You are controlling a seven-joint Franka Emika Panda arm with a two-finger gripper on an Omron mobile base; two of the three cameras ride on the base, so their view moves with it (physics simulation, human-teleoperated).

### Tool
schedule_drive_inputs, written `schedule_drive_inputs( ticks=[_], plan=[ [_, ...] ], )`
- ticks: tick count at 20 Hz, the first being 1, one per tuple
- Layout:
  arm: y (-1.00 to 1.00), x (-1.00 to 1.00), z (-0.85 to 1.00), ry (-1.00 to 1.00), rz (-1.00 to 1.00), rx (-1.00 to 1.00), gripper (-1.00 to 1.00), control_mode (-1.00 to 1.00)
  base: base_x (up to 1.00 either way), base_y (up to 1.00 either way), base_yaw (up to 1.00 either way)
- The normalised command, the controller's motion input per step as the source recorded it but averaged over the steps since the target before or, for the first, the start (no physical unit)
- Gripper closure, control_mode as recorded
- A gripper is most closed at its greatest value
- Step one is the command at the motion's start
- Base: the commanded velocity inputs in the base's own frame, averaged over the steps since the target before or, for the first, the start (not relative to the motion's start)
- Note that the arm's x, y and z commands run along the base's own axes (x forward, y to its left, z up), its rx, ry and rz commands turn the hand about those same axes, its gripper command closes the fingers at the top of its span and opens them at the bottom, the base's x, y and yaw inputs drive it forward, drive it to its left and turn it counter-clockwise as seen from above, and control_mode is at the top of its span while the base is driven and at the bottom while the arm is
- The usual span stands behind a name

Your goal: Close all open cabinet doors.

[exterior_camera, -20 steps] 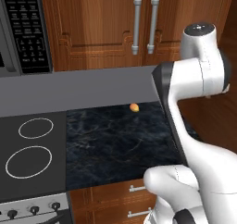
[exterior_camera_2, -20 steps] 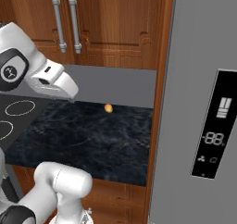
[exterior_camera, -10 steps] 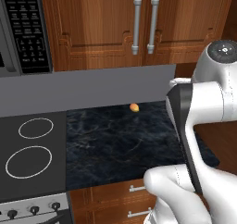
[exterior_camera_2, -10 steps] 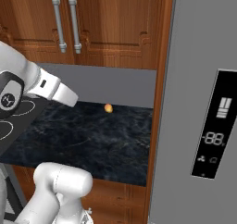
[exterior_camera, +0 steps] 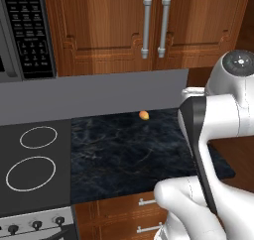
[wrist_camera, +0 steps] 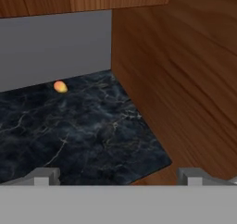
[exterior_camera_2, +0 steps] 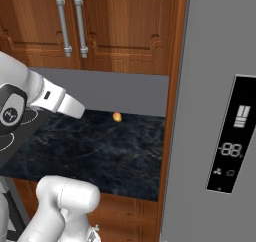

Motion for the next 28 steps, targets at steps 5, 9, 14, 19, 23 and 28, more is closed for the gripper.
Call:
schedule_drive_inputs(
  ticks=[5,9,14,19,23,28],
  plan=[
    [0.0,0.0,0.0,0.0,0.0,0.0,-1.0,-1.0,0.0,0.0,0.0],
    [0.0,0.0,0.0,0.0,0.0,0.0,-1.0,-1.0,0.0,0.0,0.0],
    [0.0,0.0,0.0,0.0,0.0,0.0,-1.0,1.0,-0.25,0.01,0.05],
    [0.0,0.0,0.0,0.0,0.0,0.0,-1.0,1.0,-0.83,0.0,0.26],
    [0.0,0.0,0.0,0.0,0.0,0.0,-1.0,1.0,-0.94,0.24,0.56],
    [0.0,0.0,0.0,0.0,0.0,0.0,-1.0,1.0,-0.58,0.24,0.69]
  ],
)
